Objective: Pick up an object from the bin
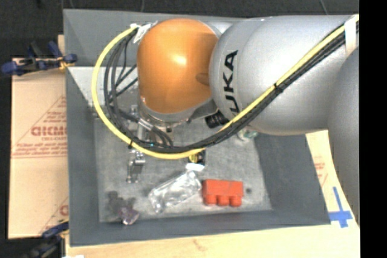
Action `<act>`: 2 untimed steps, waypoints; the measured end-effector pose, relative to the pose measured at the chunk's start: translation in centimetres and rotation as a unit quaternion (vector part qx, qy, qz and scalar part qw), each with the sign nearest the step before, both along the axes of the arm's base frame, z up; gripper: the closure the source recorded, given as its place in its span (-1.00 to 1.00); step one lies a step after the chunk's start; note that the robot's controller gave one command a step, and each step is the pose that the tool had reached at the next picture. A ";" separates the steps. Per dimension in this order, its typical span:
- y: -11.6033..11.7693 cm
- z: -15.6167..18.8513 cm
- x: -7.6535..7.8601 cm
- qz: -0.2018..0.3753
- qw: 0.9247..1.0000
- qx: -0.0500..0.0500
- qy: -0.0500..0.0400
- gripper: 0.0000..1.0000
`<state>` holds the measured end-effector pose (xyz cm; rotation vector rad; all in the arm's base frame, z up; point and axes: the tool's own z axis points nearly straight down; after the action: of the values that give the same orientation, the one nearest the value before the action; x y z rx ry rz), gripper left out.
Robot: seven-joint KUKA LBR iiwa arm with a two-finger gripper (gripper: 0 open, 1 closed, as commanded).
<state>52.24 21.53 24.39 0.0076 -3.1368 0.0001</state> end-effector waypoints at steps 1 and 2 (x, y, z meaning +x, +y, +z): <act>-3.0 -13.8 -5.1 0.070 0.998 -0.001 0.001 -1.00; -1.5 -16.9 -4.0 0.087 0.996 0.003 -0.015 -1.00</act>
Offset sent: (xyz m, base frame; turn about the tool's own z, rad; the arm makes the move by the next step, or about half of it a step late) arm -0.0489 -0.0287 -0.1339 -0.1405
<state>48.24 20.07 7.49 0.2828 -3.1532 -0.0083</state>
